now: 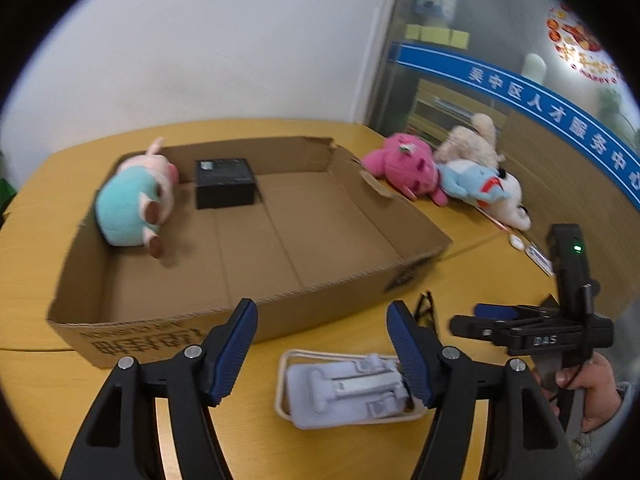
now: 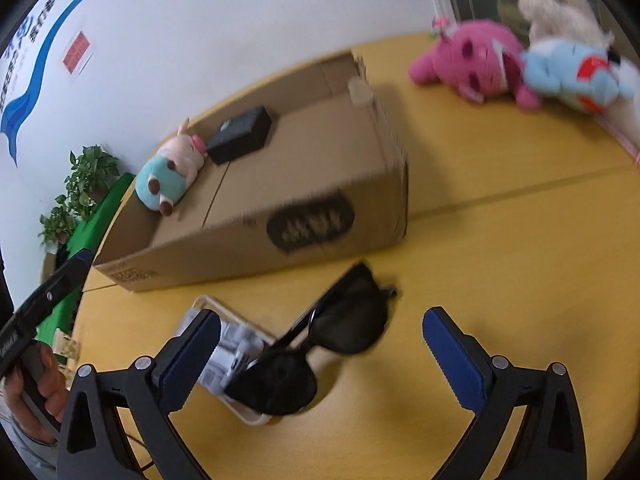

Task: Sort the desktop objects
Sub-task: 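Grasp the black sunglasses by the frame with the right gripper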

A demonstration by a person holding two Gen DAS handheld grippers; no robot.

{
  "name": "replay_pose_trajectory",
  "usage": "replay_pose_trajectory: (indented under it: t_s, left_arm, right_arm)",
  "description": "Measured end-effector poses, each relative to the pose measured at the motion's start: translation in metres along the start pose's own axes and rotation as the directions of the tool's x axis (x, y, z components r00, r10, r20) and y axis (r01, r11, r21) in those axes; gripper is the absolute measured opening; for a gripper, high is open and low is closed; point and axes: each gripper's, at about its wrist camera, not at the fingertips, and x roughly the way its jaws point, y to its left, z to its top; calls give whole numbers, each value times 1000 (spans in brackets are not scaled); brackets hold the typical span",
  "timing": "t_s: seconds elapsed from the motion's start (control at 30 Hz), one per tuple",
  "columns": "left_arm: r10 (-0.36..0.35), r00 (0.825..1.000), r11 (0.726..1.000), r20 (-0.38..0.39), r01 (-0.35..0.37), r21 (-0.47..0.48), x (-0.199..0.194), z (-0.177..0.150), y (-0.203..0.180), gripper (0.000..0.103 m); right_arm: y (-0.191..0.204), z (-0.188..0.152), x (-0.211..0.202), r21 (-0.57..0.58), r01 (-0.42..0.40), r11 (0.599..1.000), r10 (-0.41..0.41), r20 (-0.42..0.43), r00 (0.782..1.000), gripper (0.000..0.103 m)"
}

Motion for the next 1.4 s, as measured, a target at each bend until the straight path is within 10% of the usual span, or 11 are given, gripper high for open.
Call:
replay_pose_trajectory:
  t_s: [0.53, 1.03, 1.17, 1.4]
  left_arm:
    - [-167, 973, 985, -156, 160, -59, 55, -6, -9, 67]
    - [-350, 824, 936, -446, 331, -123, 153, -19, -54, 63]
    - [-369, 811, 929, -454, 338, -151, 155, -22, -54, 35]
    - [-368, 838, 930, -403, 336, -149, 136, -11, -49, 31]
  right_arm:
    - [6, -28, 52, 33, -156, 987, 159, -143, 977, 52]
    - [15, -35, 48, -27, -219, 975, 212, -154, 965, 50]
    - [24, -36, 44, -76, -204, 976, 191, -149, 970, 48]
    - [38, -32, 38, -135, -186, 973, 169, -130, 977, 43]
